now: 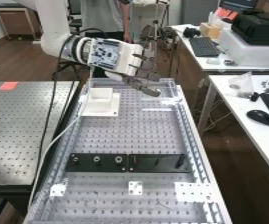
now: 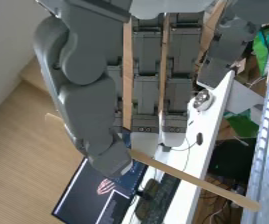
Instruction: Grab the chopstick and place it in the clear container
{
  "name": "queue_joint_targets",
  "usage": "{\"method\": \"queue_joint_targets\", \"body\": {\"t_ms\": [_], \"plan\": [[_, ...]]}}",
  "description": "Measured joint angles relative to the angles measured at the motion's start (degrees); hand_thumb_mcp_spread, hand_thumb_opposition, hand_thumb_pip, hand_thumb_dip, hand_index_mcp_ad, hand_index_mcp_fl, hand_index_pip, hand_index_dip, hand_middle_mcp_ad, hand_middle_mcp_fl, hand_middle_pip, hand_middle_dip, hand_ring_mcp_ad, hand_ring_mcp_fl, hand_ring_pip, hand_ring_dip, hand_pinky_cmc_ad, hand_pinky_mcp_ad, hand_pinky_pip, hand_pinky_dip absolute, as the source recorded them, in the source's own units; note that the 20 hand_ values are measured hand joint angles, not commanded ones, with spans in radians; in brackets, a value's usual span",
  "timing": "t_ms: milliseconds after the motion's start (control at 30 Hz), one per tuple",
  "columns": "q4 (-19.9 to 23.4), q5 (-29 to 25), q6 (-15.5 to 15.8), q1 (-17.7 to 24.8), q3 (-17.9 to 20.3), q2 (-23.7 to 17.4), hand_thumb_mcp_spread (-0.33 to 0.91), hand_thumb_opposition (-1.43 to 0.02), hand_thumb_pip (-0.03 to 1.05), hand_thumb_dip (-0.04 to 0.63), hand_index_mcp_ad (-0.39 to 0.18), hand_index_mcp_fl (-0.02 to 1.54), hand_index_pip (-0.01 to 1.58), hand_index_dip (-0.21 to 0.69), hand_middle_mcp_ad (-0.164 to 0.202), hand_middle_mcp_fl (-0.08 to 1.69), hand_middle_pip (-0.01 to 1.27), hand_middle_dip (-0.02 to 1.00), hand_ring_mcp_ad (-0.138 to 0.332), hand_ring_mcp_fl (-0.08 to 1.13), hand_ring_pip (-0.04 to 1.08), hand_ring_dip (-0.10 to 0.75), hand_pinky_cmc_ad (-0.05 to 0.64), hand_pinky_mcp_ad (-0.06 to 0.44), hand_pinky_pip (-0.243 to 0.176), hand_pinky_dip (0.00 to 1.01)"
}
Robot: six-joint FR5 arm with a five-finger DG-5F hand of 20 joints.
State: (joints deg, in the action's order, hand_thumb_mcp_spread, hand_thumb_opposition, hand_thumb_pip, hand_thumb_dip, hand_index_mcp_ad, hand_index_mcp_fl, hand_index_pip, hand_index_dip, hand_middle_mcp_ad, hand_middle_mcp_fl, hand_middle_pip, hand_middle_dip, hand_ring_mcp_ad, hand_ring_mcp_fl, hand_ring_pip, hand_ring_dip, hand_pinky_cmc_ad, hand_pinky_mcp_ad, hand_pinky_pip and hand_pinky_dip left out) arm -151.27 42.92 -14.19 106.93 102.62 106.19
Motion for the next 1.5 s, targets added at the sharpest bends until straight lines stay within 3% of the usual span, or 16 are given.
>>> {"method": "queue_joint_targets", "body": {"t_ms": [200, 700, 900, 1133, 1300, 1500], "plan": [[-0.8, -2.9, -1.3, 2.9, -1.1, 0.9, 0.74, -1.02, 0.44, 0.297, -0.101, 0.84, 1.05, 0.12, 0.065, 1.03, 0.58, 0.72, 0.052, 0.94, 0.09, 0.525, 0.421, 0.283, 0.124, 0.18], [-8.3, -9.6, -6.0, 8.8, -10.4, 7.8, 0.72, -1.03, 0.45, 0.297, -0.101, 0.84, 1.06, 0.124, 0.065, 1.03, 0.57, 0.72, 0.052, 0.94, 0.09, 0.525, 0.424, 0.278, 0.126, 0.18], [-14.0, -10.0, -10.3, 9.2, -13.2, 9.7, 0.72, -1.03, 0.46, 0.297, -0.101, 0.84, 1.06, 0.124, 0.065, 1.03, 0.57, 0.72, 0.052, 0.95, 0.09, 0.525, 0.421, 0.278, 0.126, 0.18], [-23.6, -7.9, -17.2, 8.8, -17.8, 13.1, 0.71, -1.03, 0.47, 0.297, -0.101, 0.84, 1.04, 0.126, 0.065, 1.03, 0.57, 0.72, 0.051, 0.94, 0.09, 0.525, 0.424, 0.279, 0.126, 0.18], [-28.8, -6.1, -18.4, 8.4, -20.7, 15.1, 0.71, -1.05, 0.47, 0.297, -0.101, 0.86, 1.04, 0.126, 0.065, 1.03, 0.57, 0.72, 0.051, 0.96, 0.09, 0.525, 0.422, 0.281, 0.12, 0.18], [-34.2, -3.9, -17.4, 8.0, -24.4, 17.1, 0.7, -1.05, 0.47, 0.297, -0.101, 0.86, 1.04, 0.126, 0.065, 1.03, 0.57, 0.72, 0.051, 0.96, 0.09, 0.525, 0.424, 0.281, 0.122, 0.18]]}}
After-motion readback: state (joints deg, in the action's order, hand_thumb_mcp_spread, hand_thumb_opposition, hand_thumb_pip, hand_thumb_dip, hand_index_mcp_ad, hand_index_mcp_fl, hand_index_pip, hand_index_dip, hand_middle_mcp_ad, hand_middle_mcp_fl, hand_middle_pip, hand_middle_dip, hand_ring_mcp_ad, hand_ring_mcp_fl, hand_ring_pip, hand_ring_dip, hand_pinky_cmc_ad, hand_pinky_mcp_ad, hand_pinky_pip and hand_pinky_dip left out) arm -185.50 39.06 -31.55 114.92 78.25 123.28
